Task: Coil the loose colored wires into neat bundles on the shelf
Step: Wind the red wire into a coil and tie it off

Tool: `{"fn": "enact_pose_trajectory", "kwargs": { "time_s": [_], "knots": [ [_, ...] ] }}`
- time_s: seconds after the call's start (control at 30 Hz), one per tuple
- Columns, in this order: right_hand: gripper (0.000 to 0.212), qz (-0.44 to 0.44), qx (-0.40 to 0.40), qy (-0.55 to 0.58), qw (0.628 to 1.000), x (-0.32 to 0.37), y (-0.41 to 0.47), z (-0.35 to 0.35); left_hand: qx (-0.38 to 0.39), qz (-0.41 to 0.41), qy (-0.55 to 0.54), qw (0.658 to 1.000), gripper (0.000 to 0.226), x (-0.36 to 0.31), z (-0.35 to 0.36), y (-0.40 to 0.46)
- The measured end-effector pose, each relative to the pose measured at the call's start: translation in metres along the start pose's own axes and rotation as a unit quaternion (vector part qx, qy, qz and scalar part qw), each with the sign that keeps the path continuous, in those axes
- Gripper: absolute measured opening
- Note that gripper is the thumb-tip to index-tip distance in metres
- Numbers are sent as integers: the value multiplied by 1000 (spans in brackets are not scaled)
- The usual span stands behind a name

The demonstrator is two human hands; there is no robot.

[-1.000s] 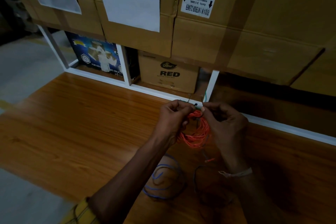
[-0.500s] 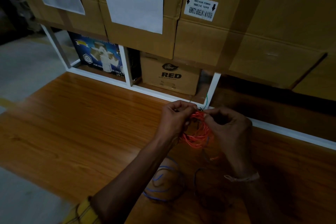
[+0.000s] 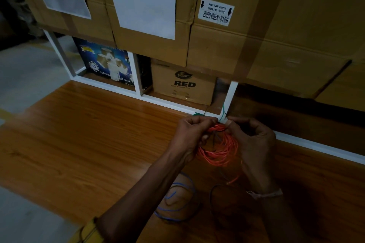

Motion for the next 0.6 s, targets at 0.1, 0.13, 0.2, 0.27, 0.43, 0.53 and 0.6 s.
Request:
{"fn": "enact_pose_trajectory", "kwargs": {
  "time_s": [0.1, 0.13, 0.2, 0.27, 0.43, 0.53, 0.6],
  "knots": [
    [12, 3, -5, 8, 1000, 0, 0, 0, 0, -3, 0, 1000, 25, -2, 1, 0],
    [12, 1, -1, 4, 1000, 0, 0, 0, 0, -5, -3, 1000, 25, -3, 1, -1],
    [12, -6, 7, -7, 1000, 1, -2, 0, -3, -9, -9, 1000, 25, -4, 1, -1],
    [12, -18, 18, -20, 999, 4, -3, 0, -4, -6, -12, 1000, 26, -4, 1, -1],
    [22, -50, 37, -48, 997, 12, -7, 2, -8, 24, 6, 1000, 26, -9, 3, -1],
    [19, -52, 39, -62, 996, 14, -8, 3, -15, 35, 36, 999, 23, -10, 3, -1],
    [18, -42, 43, -62, 996, 12, -7, 3, -14, 50, 51, 997, 21, -12, 3, -2]
  ]
}}
Point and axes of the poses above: each hand's wrist, its own y-axis towards the middle knuckle, its own z-axis out of the palm, x = y × z, the point moved 5 cm from there along y, towards the middle knuckle, and after that the axes turned 1 degree about z, right-handed, at the moved point
